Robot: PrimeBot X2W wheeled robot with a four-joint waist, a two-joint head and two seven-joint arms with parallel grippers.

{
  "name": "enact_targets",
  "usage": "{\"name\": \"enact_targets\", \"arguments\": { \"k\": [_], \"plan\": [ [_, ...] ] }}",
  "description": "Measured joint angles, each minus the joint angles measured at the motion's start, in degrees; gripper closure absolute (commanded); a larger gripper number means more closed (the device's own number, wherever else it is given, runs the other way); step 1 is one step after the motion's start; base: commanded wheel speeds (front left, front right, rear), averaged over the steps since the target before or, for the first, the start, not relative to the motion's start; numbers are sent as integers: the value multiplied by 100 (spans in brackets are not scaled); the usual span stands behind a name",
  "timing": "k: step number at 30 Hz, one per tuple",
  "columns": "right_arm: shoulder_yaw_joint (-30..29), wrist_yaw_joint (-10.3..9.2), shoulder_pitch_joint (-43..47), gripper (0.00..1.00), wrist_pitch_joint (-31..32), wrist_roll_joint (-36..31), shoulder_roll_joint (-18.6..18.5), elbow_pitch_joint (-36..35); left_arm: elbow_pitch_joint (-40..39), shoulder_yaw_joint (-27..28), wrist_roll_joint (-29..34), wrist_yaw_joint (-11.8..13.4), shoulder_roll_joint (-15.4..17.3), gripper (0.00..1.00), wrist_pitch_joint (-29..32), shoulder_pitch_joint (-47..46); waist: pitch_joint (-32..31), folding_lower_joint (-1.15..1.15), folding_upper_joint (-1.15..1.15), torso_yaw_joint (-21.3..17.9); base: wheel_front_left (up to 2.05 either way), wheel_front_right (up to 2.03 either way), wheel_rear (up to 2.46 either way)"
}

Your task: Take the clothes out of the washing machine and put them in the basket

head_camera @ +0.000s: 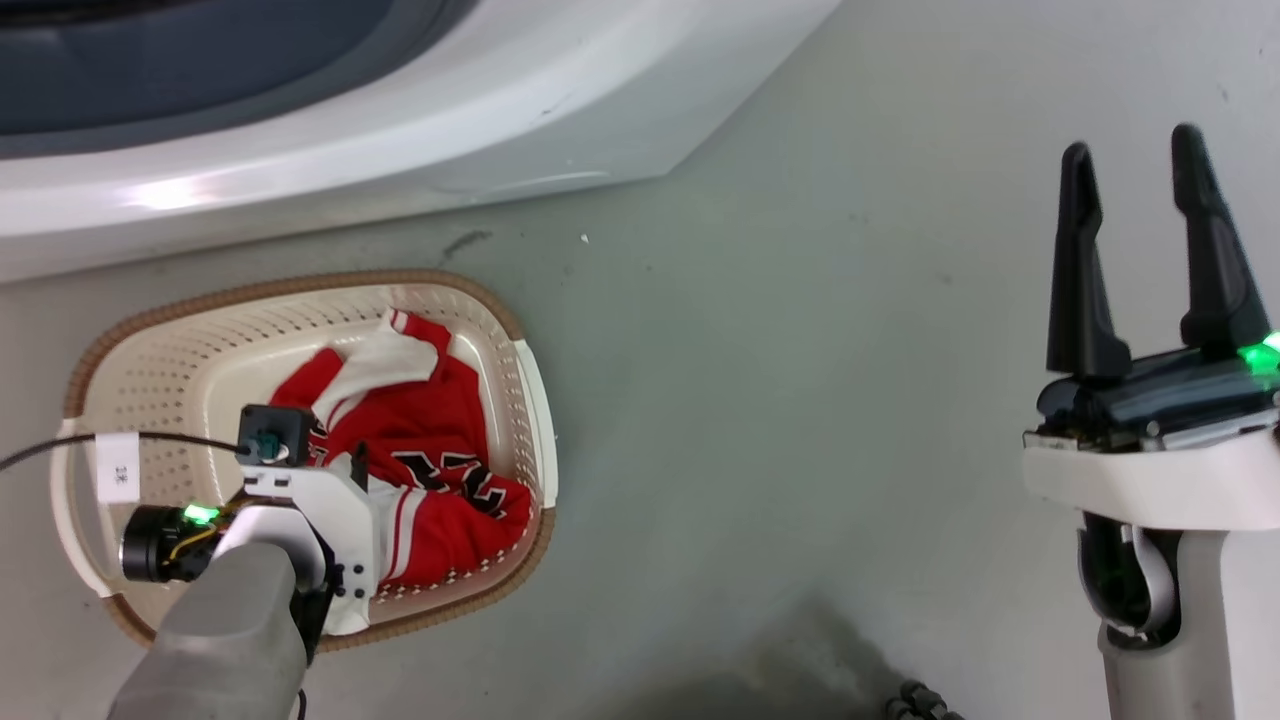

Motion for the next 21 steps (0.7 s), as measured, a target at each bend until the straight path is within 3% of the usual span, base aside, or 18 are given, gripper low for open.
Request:
{"name": "enact_targets", "arguments": {
  "k": [5,9,16,21],
  "plan": [
    [8,0,313,0,0,-62,1,118,-202,65,-7,-32,-94,0,-105,251,-477,0,0,97,0,0,0],
    [10,0,542,0,0,-149,1,210,-1044,316,199,177,-30,0,-123,576,-914,0,0,196,0,0,0],
    [-55,0,967,0,0,-213,1,344,-2537,1240,762,590,-5,0,-124,1612,-1690,-1,0,386,0,0,0],
    [-108,0,1236,0,0,-270,1,404,-3678,1996,1393,722,-131,0,-123,2314,-2166,-2,0,540,0,0,0]
  ]
}}
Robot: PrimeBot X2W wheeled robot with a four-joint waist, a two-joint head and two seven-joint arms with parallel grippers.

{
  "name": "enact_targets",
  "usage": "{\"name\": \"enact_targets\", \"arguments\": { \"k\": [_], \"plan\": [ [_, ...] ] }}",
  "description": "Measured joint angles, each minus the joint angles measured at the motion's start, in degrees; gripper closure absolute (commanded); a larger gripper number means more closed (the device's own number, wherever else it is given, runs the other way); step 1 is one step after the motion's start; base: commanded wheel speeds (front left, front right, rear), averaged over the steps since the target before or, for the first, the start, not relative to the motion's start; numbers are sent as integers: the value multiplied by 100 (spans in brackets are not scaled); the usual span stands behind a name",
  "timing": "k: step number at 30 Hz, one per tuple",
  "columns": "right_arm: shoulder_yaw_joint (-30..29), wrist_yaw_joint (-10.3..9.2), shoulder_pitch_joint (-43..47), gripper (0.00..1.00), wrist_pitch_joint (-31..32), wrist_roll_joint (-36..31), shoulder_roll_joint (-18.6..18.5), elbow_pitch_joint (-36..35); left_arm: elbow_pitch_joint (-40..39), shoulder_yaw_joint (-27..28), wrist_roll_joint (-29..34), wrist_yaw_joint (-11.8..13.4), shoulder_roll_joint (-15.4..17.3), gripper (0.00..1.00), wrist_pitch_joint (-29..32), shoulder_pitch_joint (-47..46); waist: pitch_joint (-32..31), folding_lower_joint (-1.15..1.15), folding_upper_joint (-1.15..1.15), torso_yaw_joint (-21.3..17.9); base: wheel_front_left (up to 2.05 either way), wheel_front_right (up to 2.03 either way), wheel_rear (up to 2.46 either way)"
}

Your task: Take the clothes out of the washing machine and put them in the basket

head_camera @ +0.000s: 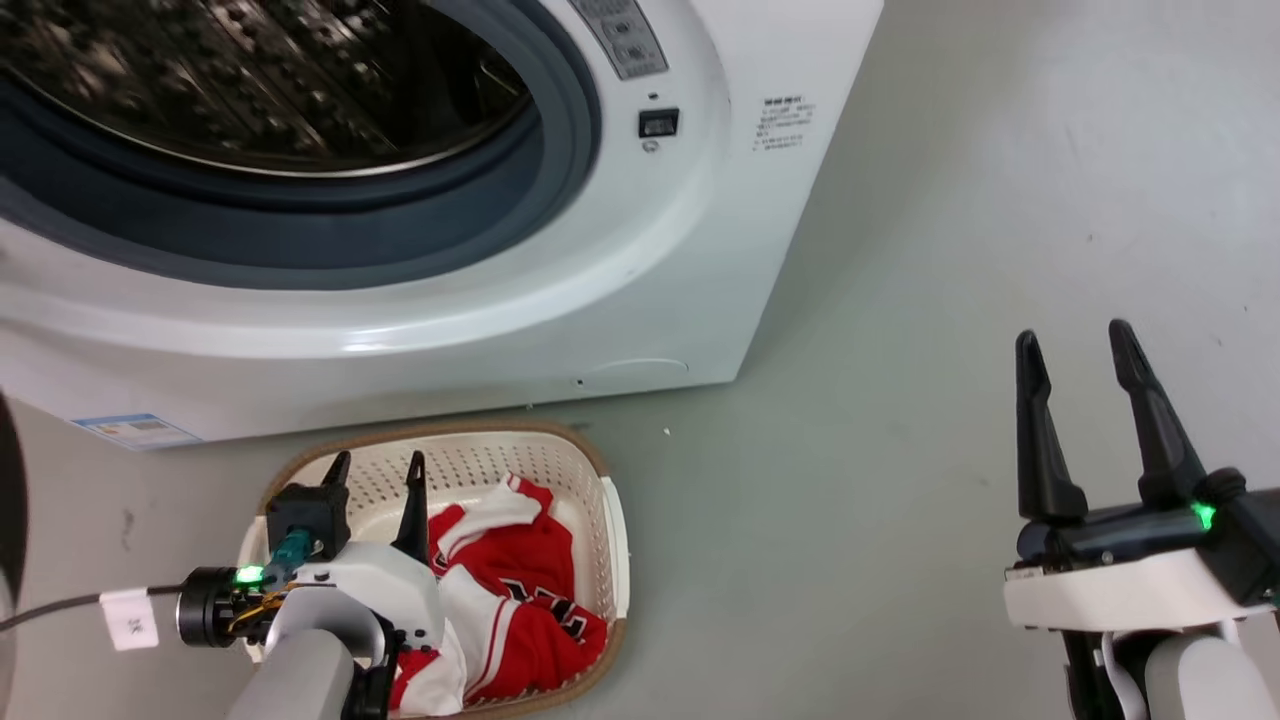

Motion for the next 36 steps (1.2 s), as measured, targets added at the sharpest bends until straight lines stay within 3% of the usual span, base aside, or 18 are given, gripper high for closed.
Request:
{"name": "enact_targets", "arguments": {
  "k": [10,24,36],
  "plan": [
    [-53,0,431,0,0,-77,0,148,-1633,1094,1121,-107,-534,0,0,1012,-740,0,0,324,0,0,0],
    [-55,0,946,0,0,-85,-1,241,-3014,2100,1878,-311,-1117,0,-1,1978,-1580,0,0,532,0,0,0],
    [-58,0,1043,0,0,-82,-1,270,-3179,2189,2097,-457,-1254,0,0,2240,-1714,0,0,558,0,0,0]
  ]
}}
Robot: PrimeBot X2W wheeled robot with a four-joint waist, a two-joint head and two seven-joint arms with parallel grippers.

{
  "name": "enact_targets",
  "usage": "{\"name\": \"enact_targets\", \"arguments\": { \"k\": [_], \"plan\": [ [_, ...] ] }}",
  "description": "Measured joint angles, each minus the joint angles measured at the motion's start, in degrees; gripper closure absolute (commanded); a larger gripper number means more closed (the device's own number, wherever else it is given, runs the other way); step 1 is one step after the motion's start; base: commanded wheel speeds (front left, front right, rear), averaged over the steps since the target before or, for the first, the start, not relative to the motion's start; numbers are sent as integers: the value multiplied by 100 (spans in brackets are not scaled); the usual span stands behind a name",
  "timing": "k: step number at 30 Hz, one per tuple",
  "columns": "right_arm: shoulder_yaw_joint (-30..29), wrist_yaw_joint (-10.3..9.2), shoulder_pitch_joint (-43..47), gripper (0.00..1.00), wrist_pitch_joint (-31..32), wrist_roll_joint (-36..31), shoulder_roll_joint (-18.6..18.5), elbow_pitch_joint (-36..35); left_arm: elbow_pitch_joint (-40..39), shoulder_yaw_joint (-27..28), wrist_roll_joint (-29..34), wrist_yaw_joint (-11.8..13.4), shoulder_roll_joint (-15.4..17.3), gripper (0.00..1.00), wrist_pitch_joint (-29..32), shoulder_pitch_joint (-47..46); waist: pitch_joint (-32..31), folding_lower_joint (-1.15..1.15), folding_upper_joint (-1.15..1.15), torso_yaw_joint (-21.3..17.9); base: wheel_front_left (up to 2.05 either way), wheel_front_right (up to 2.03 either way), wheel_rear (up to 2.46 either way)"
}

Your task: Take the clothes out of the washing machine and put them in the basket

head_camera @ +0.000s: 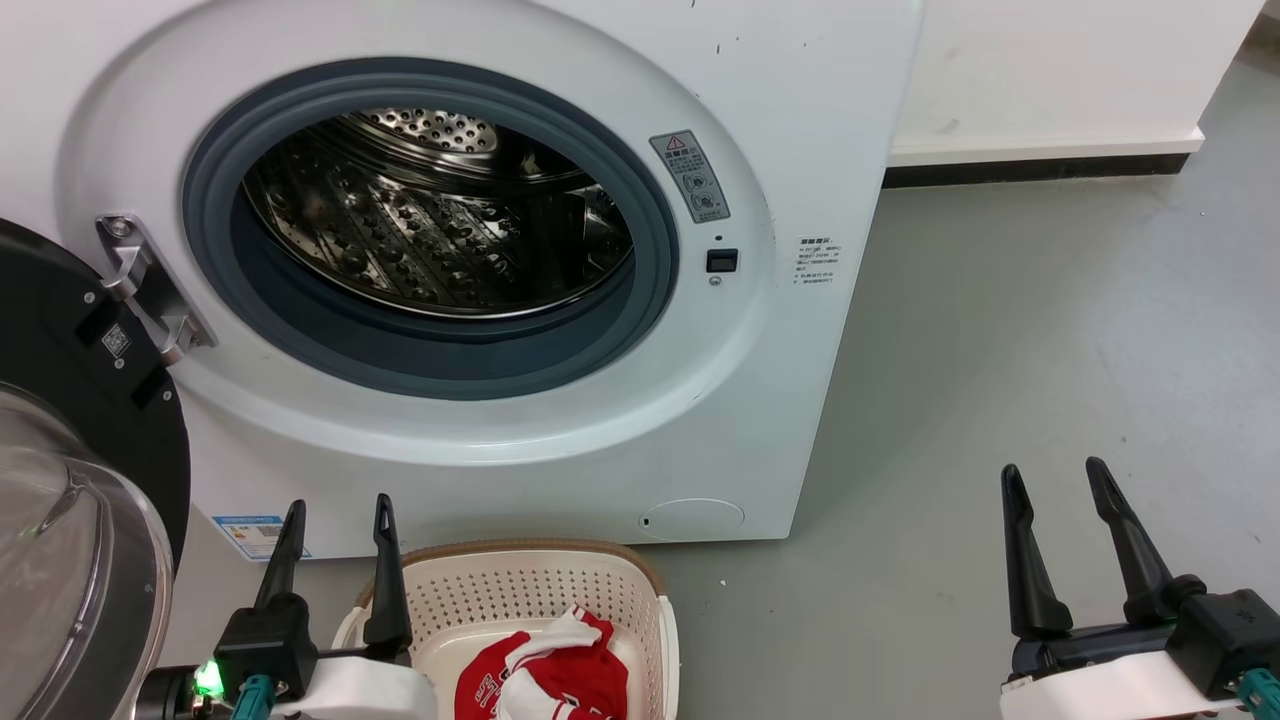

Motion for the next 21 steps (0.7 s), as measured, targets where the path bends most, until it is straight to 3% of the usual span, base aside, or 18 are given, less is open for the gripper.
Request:
{"name": "enact_targets", "arguments": {
  "k": [16,17,21],
  "plan": [
    [1,0,3,0,0,30,0,1,-94,29,54,-12,-31,0,0,24,18,1,0,-59,0,0,0],
    [2,0,2,100,0,36,0,1,-97,29,77,-11,-31,100,0,24,21,1,0,-62,0,0,0],
    [13,0,29,100,5,62,3,179,98,21,79,-4,-44,100,23,87,22,1,0,-64,0,0,0]
  ]
}}
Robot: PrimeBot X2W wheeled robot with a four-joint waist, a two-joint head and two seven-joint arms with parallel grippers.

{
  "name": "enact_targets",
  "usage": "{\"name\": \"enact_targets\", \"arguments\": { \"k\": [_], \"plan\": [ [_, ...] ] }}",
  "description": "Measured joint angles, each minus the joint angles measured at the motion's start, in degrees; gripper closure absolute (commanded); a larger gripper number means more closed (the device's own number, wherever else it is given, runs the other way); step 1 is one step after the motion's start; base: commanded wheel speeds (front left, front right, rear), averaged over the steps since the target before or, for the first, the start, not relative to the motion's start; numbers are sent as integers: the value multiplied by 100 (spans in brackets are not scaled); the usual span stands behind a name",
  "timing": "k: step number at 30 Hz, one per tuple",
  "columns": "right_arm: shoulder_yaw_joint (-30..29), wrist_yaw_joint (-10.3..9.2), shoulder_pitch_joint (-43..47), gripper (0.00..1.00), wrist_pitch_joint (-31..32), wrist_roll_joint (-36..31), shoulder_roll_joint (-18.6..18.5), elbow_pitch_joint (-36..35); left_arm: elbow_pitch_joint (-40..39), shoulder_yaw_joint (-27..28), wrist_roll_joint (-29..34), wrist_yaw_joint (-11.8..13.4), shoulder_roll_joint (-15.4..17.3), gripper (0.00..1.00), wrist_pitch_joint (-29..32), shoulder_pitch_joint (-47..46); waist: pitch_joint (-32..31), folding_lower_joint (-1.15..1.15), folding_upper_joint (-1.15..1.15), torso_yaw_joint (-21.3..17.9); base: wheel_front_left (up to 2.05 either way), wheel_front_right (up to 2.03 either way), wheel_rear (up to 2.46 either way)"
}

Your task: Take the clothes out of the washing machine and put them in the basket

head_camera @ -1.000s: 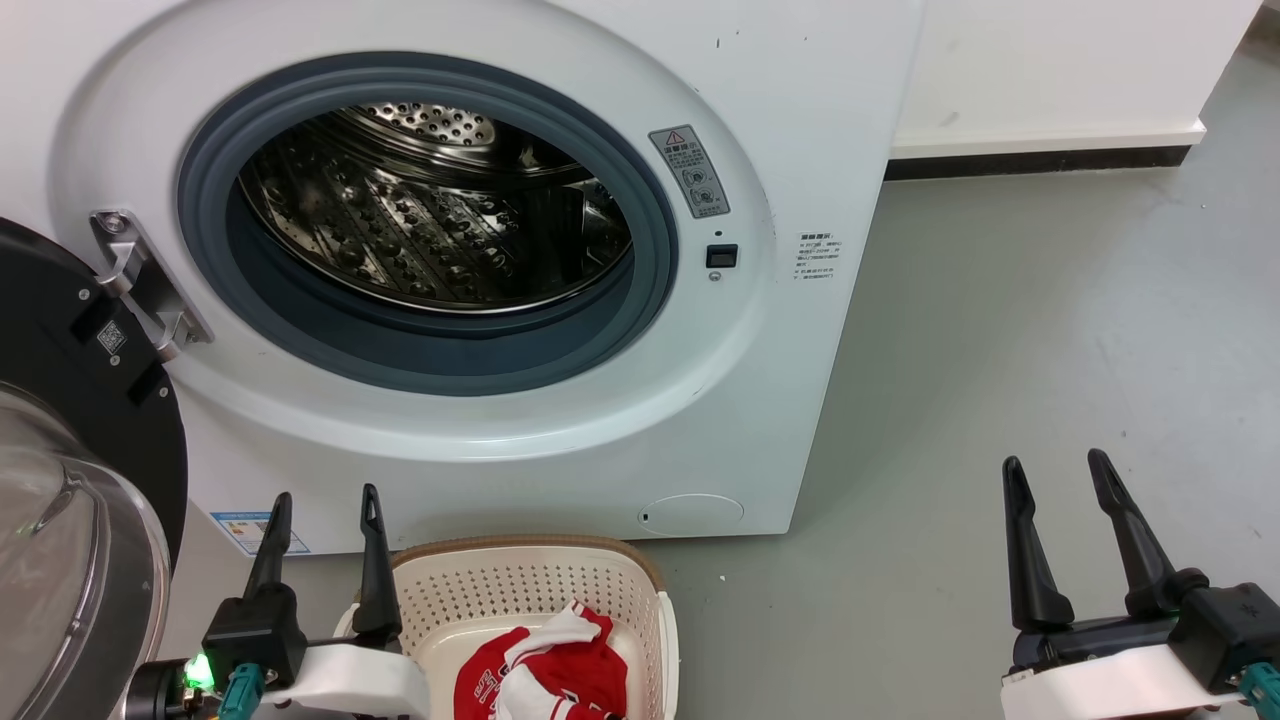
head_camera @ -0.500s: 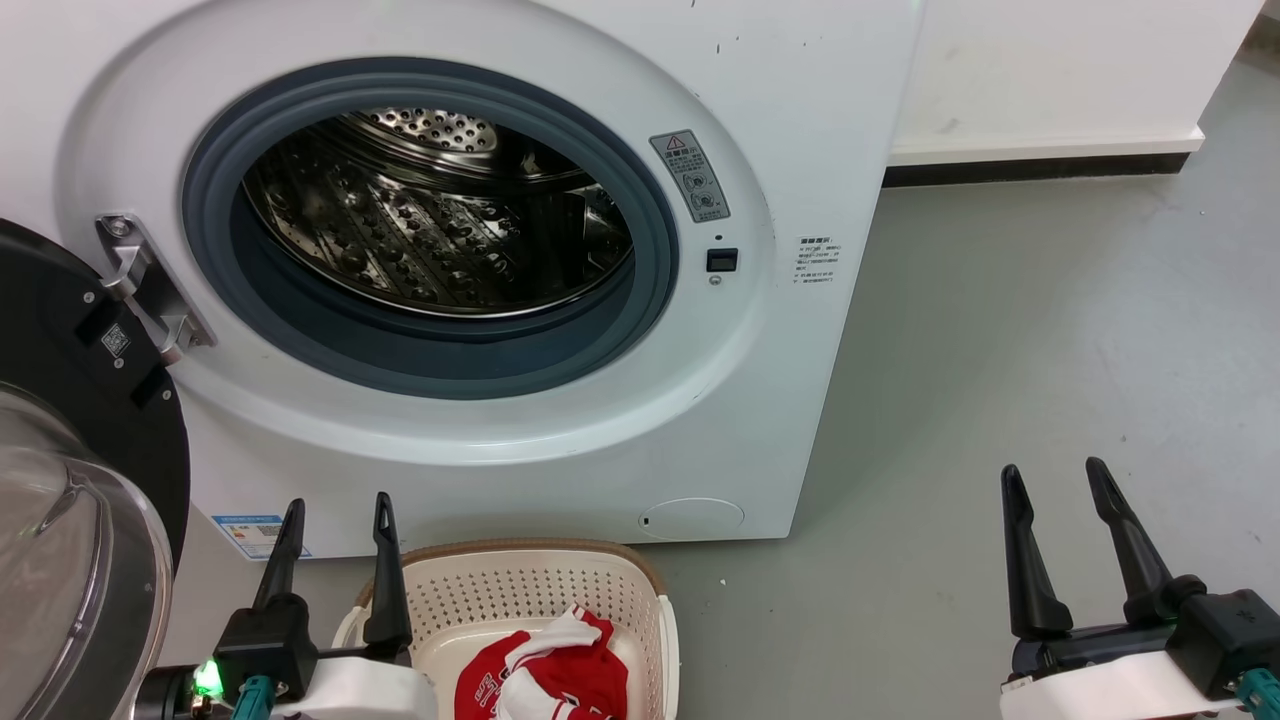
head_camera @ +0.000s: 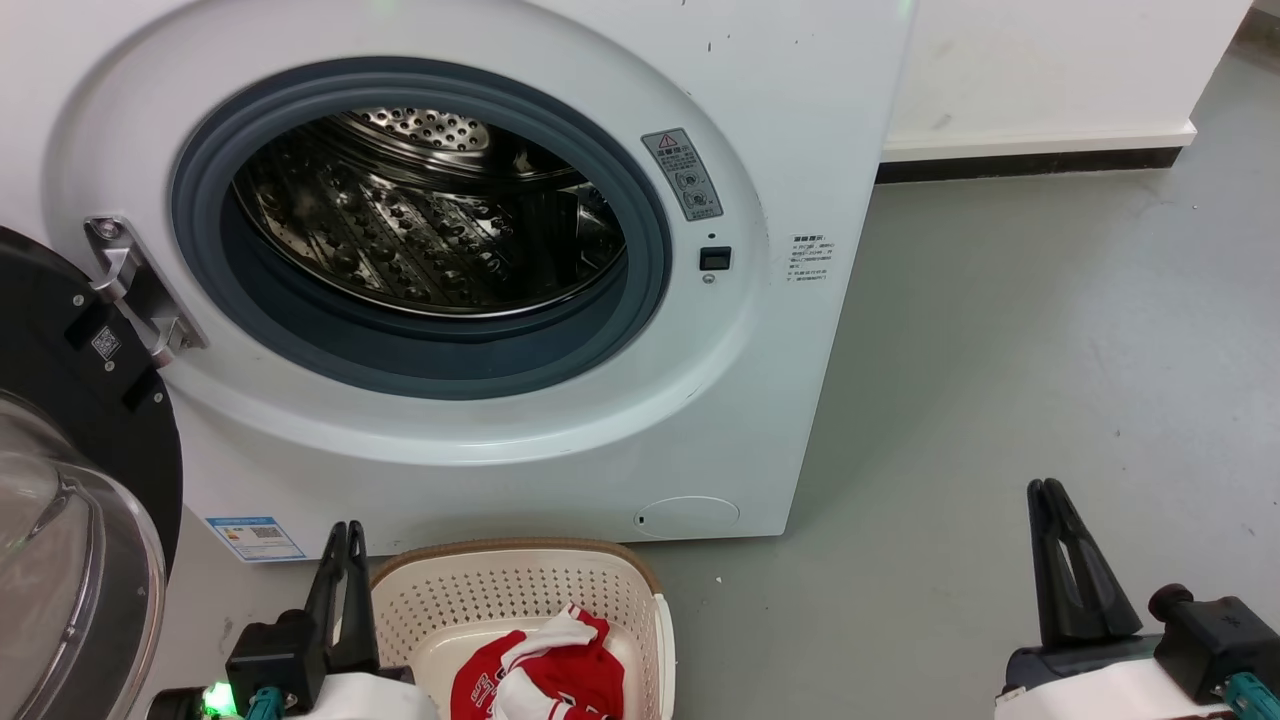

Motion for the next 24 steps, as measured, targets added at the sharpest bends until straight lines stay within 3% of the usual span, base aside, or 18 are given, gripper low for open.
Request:
{"name": "enact_targets", "arguments": {
  "k": [24],
  "plan": [
    [18,0,-162,100,454,2541,-107,456,305,134,-2509,-253,-8,100,613,-138,-29,0,0,56,0,0,0]
  ]
}}
